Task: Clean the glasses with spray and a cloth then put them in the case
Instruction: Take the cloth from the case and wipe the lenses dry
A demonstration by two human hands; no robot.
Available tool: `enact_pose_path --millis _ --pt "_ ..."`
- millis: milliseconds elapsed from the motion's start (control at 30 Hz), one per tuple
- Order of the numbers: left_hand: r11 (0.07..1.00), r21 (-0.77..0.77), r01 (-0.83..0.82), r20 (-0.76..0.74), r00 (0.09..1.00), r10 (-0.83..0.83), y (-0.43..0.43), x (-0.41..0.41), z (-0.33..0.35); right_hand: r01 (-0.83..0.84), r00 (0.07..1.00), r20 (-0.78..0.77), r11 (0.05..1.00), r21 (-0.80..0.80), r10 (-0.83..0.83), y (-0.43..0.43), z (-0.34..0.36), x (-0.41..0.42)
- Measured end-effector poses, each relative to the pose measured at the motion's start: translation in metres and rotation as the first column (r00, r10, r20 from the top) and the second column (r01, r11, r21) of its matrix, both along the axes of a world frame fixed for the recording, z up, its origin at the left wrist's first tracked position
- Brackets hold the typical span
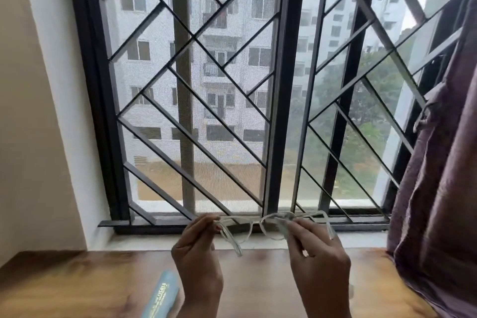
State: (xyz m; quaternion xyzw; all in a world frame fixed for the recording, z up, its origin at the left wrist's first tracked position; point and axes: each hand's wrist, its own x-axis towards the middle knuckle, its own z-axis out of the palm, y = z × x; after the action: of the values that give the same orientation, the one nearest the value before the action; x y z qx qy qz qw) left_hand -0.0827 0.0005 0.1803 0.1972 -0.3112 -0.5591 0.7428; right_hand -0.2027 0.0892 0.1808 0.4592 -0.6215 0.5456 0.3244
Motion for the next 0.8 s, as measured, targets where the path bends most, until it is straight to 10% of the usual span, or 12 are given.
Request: enact_pose_path --millis 467,800 --pt "0.999 -0.051 0.000 -0.039 0.999 -0.002 0.003 0.002 -0.002 -0.162 0.985 -0.061 0.986 0.026 0.163 -0.007 -0.011 0.018" --pt "0.998 -0.053 0.043 -0.042 0.998 -0.045 0.001 0.003 -0.005 0.012 1.000 -0.009 1.000 -0.022 -0.012 -0.004 0.000 0.005"
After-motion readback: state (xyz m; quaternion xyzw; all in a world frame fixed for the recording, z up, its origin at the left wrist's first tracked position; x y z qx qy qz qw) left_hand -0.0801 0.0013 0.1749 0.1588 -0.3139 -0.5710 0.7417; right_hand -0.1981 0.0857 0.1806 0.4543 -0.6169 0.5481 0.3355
